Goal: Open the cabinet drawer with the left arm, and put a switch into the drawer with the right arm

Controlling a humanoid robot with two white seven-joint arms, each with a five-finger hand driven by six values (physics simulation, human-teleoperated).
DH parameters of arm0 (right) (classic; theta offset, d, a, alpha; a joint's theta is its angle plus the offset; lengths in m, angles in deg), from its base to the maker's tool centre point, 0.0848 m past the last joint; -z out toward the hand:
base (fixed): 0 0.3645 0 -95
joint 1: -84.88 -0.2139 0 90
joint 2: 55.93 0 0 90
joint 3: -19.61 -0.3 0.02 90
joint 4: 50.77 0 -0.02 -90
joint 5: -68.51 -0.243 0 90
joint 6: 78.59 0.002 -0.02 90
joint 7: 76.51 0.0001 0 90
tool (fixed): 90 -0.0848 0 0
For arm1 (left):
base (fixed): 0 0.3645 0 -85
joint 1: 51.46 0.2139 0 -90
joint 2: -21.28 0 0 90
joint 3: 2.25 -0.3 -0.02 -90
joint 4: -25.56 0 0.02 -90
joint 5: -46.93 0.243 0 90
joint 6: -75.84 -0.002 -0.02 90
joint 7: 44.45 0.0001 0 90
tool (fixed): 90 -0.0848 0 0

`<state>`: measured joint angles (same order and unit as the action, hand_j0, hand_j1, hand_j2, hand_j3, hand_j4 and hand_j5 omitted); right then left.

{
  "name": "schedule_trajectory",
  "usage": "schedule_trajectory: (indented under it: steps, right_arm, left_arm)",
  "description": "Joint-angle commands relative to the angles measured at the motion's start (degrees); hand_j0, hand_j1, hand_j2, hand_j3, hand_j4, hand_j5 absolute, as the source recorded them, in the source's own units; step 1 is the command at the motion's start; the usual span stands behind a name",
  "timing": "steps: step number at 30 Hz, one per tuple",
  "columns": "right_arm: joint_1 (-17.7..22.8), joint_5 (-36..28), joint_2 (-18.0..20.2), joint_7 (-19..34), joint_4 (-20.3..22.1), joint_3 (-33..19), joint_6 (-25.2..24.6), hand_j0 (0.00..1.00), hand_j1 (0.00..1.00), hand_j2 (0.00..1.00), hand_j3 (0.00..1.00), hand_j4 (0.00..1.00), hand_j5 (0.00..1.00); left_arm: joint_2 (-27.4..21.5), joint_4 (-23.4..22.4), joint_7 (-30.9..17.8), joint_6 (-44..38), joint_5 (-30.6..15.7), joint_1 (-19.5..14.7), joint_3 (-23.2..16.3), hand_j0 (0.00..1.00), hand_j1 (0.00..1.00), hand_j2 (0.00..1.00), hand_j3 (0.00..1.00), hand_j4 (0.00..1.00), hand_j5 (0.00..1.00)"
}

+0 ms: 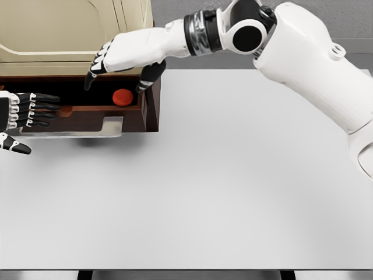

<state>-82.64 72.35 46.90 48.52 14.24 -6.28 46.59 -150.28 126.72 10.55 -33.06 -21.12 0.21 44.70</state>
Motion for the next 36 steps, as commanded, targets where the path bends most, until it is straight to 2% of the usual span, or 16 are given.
schedule_trajectory:
  steps: [1, 4, 8, 10, 13, 17, 18, 22, 25, 26, 27, 30, 33, 36]
  right_arm:
    - [0.0, -0.3, 0.0, 0.0, -0.1, 0.1, -0.2, 1.00, 1.00, 1.00, 1.00, 1.00, 1.00]
    - [0.2, -0.4, 1.0, 0.0, 1.0, 0.1, -0.2, 1.00, 1.00, 1.00, 1.00, 1.00, 1.00]
    - [1.0, -2.4, 10.7, 0.0, 8.1, -0.7, -0.2, 1.00, 1.00, 1.00, 1.00, 1.00, 1.00]
    - [1.1, -7.2, 14.7, 0.0, 8.5, -0.8, -0.2, 1.00, 1.00, 1.00, 1.00, 1.00, 1.00]
    - [4.2, -11.4, 20.9, 0.0, 8.6, -0.8, -0.2, 1.00, 1.00, 1.00, 1.00, 1.00, 1.00]
    - [7.5, -11.7, 27.7, 0.0, 8.9, -0.8, -0.2, 1.00, 1.00, 1.00, 1.00, 1.00, 1.00]
    - [8.5, -11.7, 29.5, 0.0, 8.8, -0.9, -0.2, 1.00, 1.00, 1.00, 1.00, 1.00, 1.00]
    - [10.8, -11.8, 33.0, 0.0, 7.1, -0.9, -0.2, 1.00, 1.00, 1.00, 1.00, 1.00, 1.00]
    - [11.7, -11.7, 33.8, 0.0, 5.5, -0.9, -0.2, 1.00, 1.00, 1.00, 1.00, 1.00, 1.00]
    - [11.7, -11.7, 33.7, 0.0, 3.0, -0.9, -0.2, 1.00, 1.00, 1.00, 1.00, 1.00, 1.00]
    - [11.7, -11.7, 33.5, 0.0, 2.4, -0.8, -0.2, 1.00, 1.00, 1.00, 1.00, 1.00, 1.00]
    - [12.9, -11.7, 33.6, 0.0, 2.4, -0.8, -0.2, 1.00, 1.00, 1.00, 1.00, 1.00, 1.00]
    - [12.9, -11.7, 33.7, 0.0, -0.2, -0.8, -0.2, 1.00, 1.00, 1.00, 1.00, 1.00, 1.00]
    - [13.8, -11.7, 33.9, 0.0, -0.3, -0.8, -0.2, 1.00, 1.00, 1.00, 1.00, 1.00, 1.00]
  left_arm:
    - [-0.2, 0.0, 0.0, 0.0, -0.3, 0.0, 0.2, 1.00, 1.00, 1.00, 1.00, 1.00, 1.00]
    - [-0.2, 0.0, 0.0, 0.0, -0.4, -0.2, 0.2, 1.00, 1.00, 1.00, 1.00, 1.00, 1.00]
    - [-0.3, 0.0, 0.0, -0.1, -1.6, -0.2, 0.1, 1.00, 1.00, 1.00, 1.00, 1.00, 1.00]
    - [-0.4, 0.0, 0.0, -0.5, -2.4, -0.3, 0.2, 1.00, 1.00, 1.00, 1.00, 1.00, 1.00]
    - [-0.4, 0.0, 0.0, -4.1, -3.8, -1.8, 0.1, 1.00, 1.00, 1.00, 1.00, 1.00, 1.00]
    - [-0.4, 0.0, 0.0, -4.1, -4.0, -1.9, 0.2, 1.00, 1.00, 1.00, 1.00, 1.00, 1.00]
    - [-0.3, 0.0, 0.0, -4.1, -4.0, -3.0, 0.2, 1.00, 1.00, 1.00, 1.00, 1.00, 1.00]
    - [1.1, 0.0, 0.0, -3.5, -4.0, -7.5, 0.4, 1.00, 1.00, 1.00, 1.00, 1.00, 1.00]
    - [4.9, 0.0, 0.0, -1.6, -4.0, -8.9, 0.5, 1.00, 1.00, 1.00, 1.00, 1.00, 1.00]
    - [7.5, 0.0, 0.0, -1.5, -4.0, -8.9, 0.4, 1.00, 1.00, 1.00, 1.00, 1.00, 1.00]
    - [8.9, 0.0, 0.0, -1.5, -4.0, -9.0, 0.3, 1.00, 1.00, 1.00, 1.00, 1.00, 1.00]
    - [10.6, 0.0, 0.0, -1.5, -4.0, -9.0, 0.2, 1.00, 1.00, 1.00, 1.00, 1.00, 1.00]
    - [13.6, 0.0, 0.0, -1.5, -4.1, -9.0, 0.2, 1.00, 1.00, 1.00, 1.00, 1.00, 1.00]
    - [15.8, 0.0, 0.0, -1.6, -4.1, -9.0, 0.2, 1.00, 1.00, 1.00, 1.00, 1.00, 1.00]
